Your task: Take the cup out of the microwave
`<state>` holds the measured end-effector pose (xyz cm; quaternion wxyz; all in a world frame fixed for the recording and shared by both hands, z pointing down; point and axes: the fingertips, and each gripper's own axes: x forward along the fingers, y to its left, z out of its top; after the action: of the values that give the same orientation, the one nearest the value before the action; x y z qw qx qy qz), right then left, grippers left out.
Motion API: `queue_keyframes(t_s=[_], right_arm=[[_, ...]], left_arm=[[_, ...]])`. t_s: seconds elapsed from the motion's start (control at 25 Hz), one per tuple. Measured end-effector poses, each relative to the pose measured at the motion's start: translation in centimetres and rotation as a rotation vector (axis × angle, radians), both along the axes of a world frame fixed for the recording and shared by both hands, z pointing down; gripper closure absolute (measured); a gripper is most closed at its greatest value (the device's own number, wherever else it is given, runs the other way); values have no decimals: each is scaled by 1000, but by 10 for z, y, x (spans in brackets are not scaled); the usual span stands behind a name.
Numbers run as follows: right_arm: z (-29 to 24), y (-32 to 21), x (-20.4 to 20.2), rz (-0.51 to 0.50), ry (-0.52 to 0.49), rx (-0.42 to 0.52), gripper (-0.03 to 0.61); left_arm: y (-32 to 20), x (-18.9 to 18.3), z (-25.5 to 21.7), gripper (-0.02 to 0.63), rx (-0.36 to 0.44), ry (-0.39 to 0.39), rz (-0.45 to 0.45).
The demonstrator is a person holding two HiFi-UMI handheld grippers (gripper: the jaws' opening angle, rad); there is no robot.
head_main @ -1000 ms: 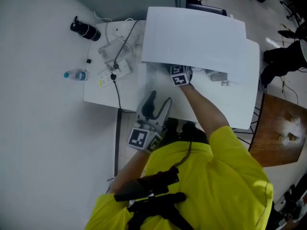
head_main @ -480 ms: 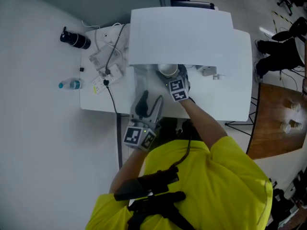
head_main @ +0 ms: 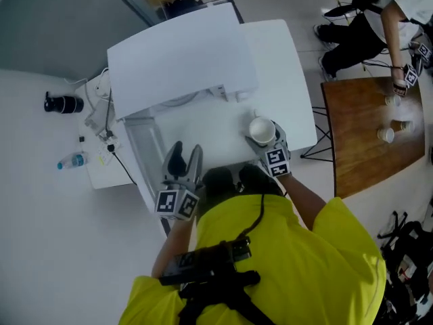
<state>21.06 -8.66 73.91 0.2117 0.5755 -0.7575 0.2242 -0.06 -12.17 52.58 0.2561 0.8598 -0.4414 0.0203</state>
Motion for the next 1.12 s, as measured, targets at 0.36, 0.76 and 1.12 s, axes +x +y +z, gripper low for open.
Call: queue_keyframes(t_s=[0.36,0.76,1.12], right_arm=[[27,-115,169,178,44,46,115],[46,-128,160,193,79,42,104],[-21,4,105,131,-100,-105,32]], left_arm=[[7,104,23,373,-6,-41,116],[11,96,26,373,-22,-61,69],[6,55,14,373,3,-85,-21]])
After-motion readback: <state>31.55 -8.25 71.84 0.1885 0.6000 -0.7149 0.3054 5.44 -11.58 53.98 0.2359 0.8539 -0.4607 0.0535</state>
